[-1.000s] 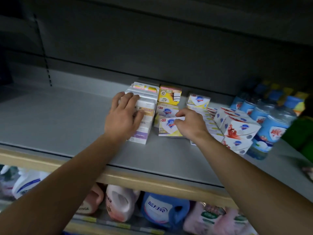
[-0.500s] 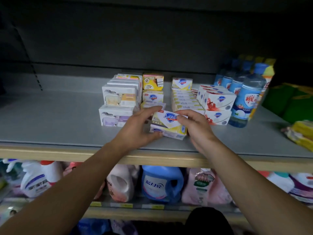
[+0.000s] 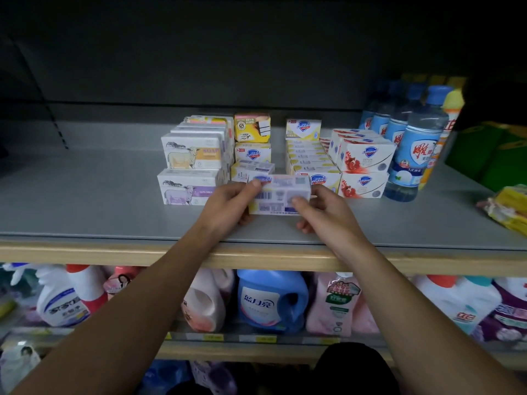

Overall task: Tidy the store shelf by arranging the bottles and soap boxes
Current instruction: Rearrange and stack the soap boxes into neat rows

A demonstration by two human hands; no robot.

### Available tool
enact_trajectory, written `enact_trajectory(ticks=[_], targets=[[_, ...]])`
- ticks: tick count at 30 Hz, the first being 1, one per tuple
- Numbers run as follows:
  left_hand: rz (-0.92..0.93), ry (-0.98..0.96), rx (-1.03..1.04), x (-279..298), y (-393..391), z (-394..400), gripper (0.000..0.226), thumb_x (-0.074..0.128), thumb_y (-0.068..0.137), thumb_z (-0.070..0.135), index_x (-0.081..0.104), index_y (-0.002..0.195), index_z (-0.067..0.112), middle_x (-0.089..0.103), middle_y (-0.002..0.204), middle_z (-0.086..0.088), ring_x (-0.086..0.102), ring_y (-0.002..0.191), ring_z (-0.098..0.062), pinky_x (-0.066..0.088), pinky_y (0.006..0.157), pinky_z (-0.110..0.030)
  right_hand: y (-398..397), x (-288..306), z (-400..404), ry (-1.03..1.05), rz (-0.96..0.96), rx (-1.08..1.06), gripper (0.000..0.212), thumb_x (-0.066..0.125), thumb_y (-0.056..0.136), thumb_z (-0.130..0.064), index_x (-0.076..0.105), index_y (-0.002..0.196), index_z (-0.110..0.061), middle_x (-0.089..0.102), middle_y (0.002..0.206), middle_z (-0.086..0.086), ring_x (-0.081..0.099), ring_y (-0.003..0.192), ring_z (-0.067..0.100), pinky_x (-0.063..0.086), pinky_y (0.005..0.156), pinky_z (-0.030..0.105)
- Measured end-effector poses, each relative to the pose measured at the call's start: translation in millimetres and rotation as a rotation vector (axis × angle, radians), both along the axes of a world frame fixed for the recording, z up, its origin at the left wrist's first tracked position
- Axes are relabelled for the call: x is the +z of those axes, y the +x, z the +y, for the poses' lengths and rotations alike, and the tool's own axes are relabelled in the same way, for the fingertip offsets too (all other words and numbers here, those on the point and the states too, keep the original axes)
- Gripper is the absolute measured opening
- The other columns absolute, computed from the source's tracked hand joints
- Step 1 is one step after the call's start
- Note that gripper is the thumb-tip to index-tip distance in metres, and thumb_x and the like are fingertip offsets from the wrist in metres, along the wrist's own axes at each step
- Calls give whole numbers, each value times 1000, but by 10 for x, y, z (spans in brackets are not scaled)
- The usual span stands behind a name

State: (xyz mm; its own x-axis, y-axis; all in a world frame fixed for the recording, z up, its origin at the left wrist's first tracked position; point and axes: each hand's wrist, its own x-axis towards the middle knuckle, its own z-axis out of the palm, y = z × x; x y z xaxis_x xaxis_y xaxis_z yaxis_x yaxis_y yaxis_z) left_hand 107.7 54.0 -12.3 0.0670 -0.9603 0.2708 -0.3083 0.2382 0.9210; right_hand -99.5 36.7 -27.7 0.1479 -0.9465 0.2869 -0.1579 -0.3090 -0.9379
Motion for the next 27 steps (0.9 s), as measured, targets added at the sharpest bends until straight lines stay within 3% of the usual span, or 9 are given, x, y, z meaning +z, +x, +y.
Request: enact_trajectory(ticks=[6, 10, 13, 15, 17, 19, 23, 25, 27], targets=[[-45, -8, 71, -35, 40, 6, 65, 47, 88, 66, 58, 61, 8, 55, 48, -1, 53, 47, -9, 42, 52, -19, 61, 85, 84, 13, 186, -120, 54, 49, 92, -61, 66, 79, -12, 66, 55, 0, 56, 40, 8, 41, 41, 14], [-32, -22, 66, -23, 37, 16, 61, 47, 87, 67, 51, 54, 17, 47, 45, 2, 44, 42, -7, 36, 45, -16, 64, 109, 111, 16, 164, -129, 54, 50, 93, -60, 63, 73, -11, 60, 49, -2, 51, 37, 6, 40, 41, 14], [41, -93, -7, -23, 44, 37, 53, 52, 96, 48, 49, 51, 20, 41, 44, 12, 35, 41, -2, 31, 43, -16, 48, 88, 96, -77, 177, -128, 50, 54, 93, -54, 56, 59, -17, 55, 46, -6, 49, 42, 3, 37, 44, 12], [106, -134, -53, -16, 52, 42, 36, 56, 96, 35, 59, 65, 18, 41, 47, 9, 35, 45, -6, 31, 45, -19, 18, 74, 80, -97, 182, -85, 36, 58, 93, -47, 62, 65, -26, 56, 49, -9, 50, 45, 2, 38, 46, 11], [184, -127, -72, 0, 48, 53, 14, 59, 96, 26, 70, 94, 17, 53, 53, 9, 47, 51, -8, 40, 48, -19, -6, 74, 74, -56, 106, -22, 17, 61, 91, -46, 69, 84, -33, 61, 57, -7, 54, 49, 4, 42, 47, 16], [276, -107, -93, 18, 31, 72, 22, 55, 98, 23, 68, 115, 19, 61, 67, 5, 56, 63, -14, 46, 54, -24, -8, 82, 72, 6, -27, 46, 24, 61, 82, -56, 69, 99, -40, 66, 69, -5, 63, 55, 12, 47, 49, 23], [265, -91, -125, 55, 11, 106, 32, 47, 101, 29, 60, 130, 29, 65, 117, -1, 66, 79, -23, 55, 66, -32, 36, 85, 66, 26, -65, 69, 27, 55, 80, -63, 60, 106, -61, 68, 97, -25, 74, 72, 24, 55, 58, 28], [251, -91, -135, 61, 4, 113, 33, 47, 101, 28, 58, 133, 29, 64, 121, 0, 69, 83, -24, 57, 69, -34, 48, 75, 56, -12, -56, 47, 20, 53, 94, -48, 58, 106, -63, 67, 98, -31, 74, 72, 26, 56, 60, 31], [241, -99, -147, 53, -6, 114, 33, 47, 101, 25, 58, 133, 28, 67, 112, 9, 70, 85, -21, 59, 70, -36, 42, 51, 24, -7, -72, 36, 29, 53, 99, -33, 58, 110, -59, 68, 102, -16, 74, 72, 26, 57, 61, 30]])
